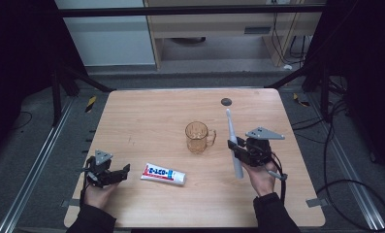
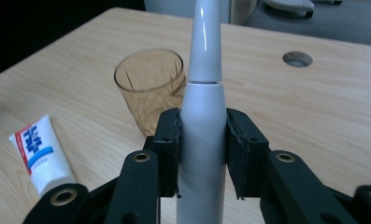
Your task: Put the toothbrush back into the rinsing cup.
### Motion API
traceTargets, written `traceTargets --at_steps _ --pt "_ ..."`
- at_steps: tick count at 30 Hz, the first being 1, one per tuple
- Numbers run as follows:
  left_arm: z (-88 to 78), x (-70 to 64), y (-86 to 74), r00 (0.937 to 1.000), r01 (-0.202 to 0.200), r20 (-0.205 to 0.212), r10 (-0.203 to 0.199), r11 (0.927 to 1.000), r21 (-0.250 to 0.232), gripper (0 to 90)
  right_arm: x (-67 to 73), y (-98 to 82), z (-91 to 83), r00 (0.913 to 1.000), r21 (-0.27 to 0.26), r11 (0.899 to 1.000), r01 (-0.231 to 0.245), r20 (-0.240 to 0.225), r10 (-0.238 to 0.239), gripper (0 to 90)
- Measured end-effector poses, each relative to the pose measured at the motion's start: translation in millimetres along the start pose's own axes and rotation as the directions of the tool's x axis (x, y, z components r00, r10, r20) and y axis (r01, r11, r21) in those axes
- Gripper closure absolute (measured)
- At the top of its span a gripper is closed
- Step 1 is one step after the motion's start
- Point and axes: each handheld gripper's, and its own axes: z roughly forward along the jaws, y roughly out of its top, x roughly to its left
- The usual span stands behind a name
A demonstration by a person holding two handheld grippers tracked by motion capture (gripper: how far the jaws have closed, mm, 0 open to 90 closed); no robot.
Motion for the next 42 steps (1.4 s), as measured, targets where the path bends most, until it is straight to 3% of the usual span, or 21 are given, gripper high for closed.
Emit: traceTargets --at_steps 4,5,7,9,12,22,27,28,34,42 --pt "0.1 -0.3 0.0 1.0 -0.004 0.004 0.004 1.0 0.002 17.3 1.6 9.9 0.7 1.0 -0.053 0.999 -0.003 0.007 0.004 67.6" --pt "0.0 -0.4 0.0 1.0 -0.003 0.003 0.003 1.0 0.0 17.3 2.4 15.6 1.2 0.9998 -0.089 0.996 -0.014 0.01 0.015 67.6" --pt "-0.1 -0.2 -0.1 1.0 -0.002 0.003 0.002 1.0 -0.001 17.3 2.5 17.3 1.4 0.9998 -0.101 0.995 -0.015 0.012 0.017 67.6" --pt "-0.2 0.1 -0.2 1.0 -0.001 0.003 0.001 1.0 -0.002 17.3 3.6 24.2 1.7 0.9994 -0.16 0.987 -0.022 0.021 0.026 67.6" --pt "0.0 -0.1 -0.2 1.0 -0.002 0.004 0.002 1.0 -0.002 17.3 4.7 31.3 3.0 0.9994 -0.201 0.979 -0.031 0.012 0.034 67.6" --pt "0.3 -0.1 -0.2 1.0 -0.003 0.006 0.003 1.0 -0.001 17.3 11.5 41.3 14.0 0.9995 -0.257 0.966 -0.026 0.012 0.031 67.6" --pt "0.4 0.2 -0.4 1.0 -0.001 0.006 0.001 1.0 -0.002 17.3 14.1 47.6 19.8 0.9992 -0.297 0.954 -0.029 0.017 0.036 67.6" --pt "0.4 0.1 -0.4 1.0 -0.002 0.006 0.002 1.0 -0.001 17.3 15.3 50.1 21.3 0.9987 -0.326 0.945 -0.033 0.025 0.044 67.5" --pt "0.4 0.0 -0.3 1.0 -0.002 0.007 0.002 1.0 -0.002 17.3 16.1 56.3 24.7 0.9972 -0.391 0.919 -0.053 0.029 0.069 67.6" --pt "0.7 0.1 -0.2 1.0 -0.002 0.009 0.002 1.0 -0.003 17.4 17.0 63.4 34.1 0.9961 -0.411 0.91 -0.052 0.044 0.076 67.6"
